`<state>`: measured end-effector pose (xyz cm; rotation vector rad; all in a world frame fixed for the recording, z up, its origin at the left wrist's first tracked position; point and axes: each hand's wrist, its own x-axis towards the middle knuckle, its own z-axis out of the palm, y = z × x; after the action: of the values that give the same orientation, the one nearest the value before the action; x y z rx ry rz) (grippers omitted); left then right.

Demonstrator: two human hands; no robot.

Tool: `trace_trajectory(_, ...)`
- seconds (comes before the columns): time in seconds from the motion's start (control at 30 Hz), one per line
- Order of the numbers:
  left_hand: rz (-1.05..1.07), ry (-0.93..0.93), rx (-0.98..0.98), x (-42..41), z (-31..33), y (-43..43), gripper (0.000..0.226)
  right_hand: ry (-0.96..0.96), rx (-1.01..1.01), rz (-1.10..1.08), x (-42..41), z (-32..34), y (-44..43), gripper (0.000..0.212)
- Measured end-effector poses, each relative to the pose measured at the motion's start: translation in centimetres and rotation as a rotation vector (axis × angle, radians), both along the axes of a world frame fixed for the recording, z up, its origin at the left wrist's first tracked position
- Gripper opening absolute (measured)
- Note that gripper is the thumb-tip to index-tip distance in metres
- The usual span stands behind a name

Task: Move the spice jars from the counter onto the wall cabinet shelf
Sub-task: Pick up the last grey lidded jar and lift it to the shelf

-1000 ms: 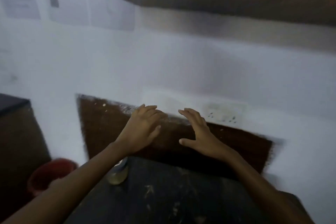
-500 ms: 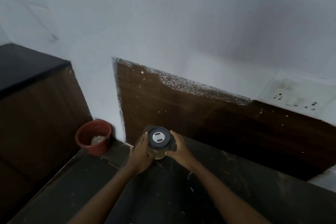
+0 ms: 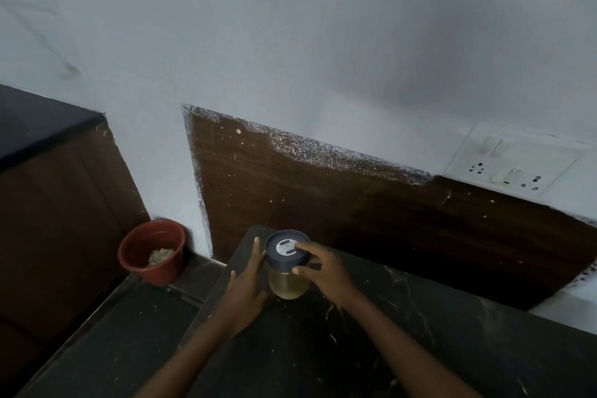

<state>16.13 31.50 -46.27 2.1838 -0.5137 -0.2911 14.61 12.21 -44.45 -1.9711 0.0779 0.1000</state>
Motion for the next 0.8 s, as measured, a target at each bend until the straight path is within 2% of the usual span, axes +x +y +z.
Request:
trace_trajectory(0.27,-0.222,-0.186,-0.183,-5.1,7.5,-4.9,0.107,-0.071,0.014,-0.017,-7.8,9.5,-6.9,0.032)
trace_trajectory(0.47,-0.442,-0.366,-0.049,-9.9,12.4,-9.9,0.117,-0.116,0.107,-0.099,-16.1,15.2,-12.8,0.036)
trace_trajectory(0.53,-0.482,-0.43,-0.058,-12.1,13.8,-11.5,0.111,-0.116,0.132,-0.128,-19.3,16.3,-14.6,0.039)
trace_trajectory(0.63,-0.532,-0.463,-0.09,-15.0,15.7,-13.5,0.111,-0.128,0.148,-0.17,-23.4,17.3,-16.7,0.03)
trace_trajectory(0.7,-0.601,-0.528,-0.021,-16.8,16.9,-14.7,0.118,-0.144,0.134,-0.171,-25.9,18.0,-17.5,0.028)
trace_trajectory(0.8,-0.644,-0.602,0.104,-19.2,18.4,-16.1,0.129,-0.166,0.078,-0.167,-28.7,19.1,-18.0,0.036)
